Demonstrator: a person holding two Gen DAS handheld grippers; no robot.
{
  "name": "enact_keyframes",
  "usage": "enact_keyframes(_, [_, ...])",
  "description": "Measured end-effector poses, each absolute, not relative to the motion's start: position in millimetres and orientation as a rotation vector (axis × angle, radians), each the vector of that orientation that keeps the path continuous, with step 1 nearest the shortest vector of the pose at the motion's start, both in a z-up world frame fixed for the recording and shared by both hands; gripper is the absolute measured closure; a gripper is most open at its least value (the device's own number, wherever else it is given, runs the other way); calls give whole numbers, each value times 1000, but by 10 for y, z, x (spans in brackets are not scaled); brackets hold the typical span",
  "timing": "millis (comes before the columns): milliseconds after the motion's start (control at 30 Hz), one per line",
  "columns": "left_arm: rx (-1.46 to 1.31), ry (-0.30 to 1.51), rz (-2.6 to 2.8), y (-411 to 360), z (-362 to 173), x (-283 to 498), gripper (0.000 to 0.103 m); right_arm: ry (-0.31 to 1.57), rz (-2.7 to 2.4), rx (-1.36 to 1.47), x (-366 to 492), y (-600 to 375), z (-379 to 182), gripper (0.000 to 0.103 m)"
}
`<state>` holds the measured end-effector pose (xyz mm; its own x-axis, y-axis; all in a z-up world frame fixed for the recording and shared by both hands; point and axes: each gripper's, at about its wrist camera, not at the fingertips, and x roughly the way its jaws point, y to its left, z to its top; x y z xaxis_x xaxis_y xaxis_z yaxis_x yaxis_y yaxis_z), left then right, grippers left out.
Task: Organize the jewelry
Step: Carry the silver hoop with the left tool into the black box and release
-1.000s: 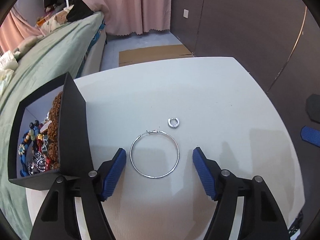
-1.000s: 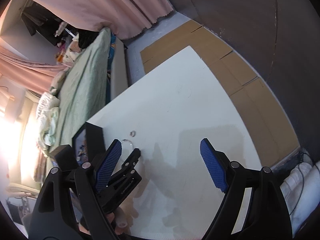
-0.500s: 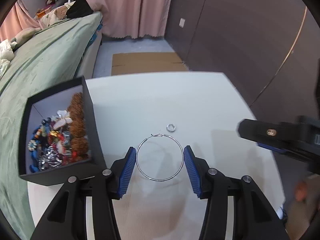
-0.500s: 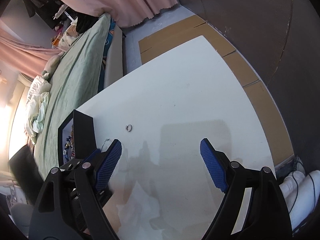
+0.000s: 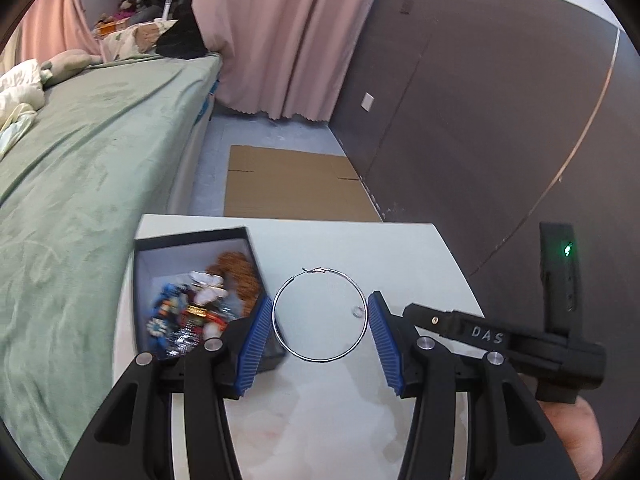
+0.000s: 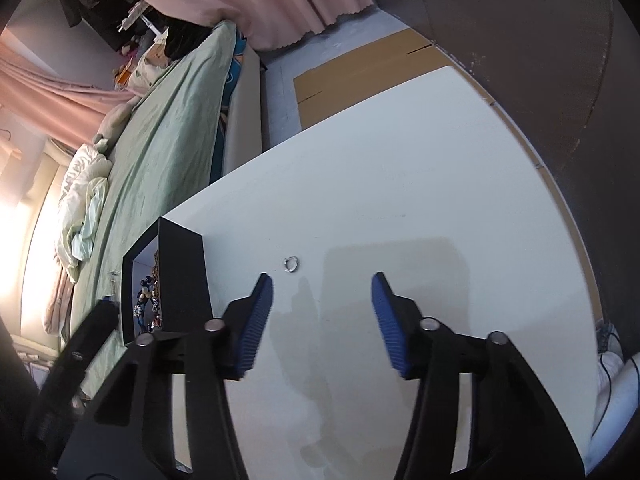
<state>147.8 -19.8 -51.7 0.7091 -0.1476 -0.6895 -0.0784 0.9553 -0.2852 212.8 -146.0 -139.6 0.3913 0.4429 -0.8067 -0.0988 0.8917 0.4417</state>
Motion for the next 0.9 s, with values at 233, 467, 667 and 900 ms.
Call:
enact_keyframes(233, [-374,783,-16,202,-494,1412,55,1129,351,302,2221,-1207,-1485,66])
enact_keyframes(467, [-426,790,2,486,-530,1375,55,1118,300,194,2270,-961,-1573,66])
enact_keyframes(667, [-470,786,16,699,-528,1331,54,1085,254,39,2286,-693,-1666,66])
enact_keyframes(900, [-503,792,23,817,-559,1313,54,1048,238,-83,2219,-445,-1693,90])
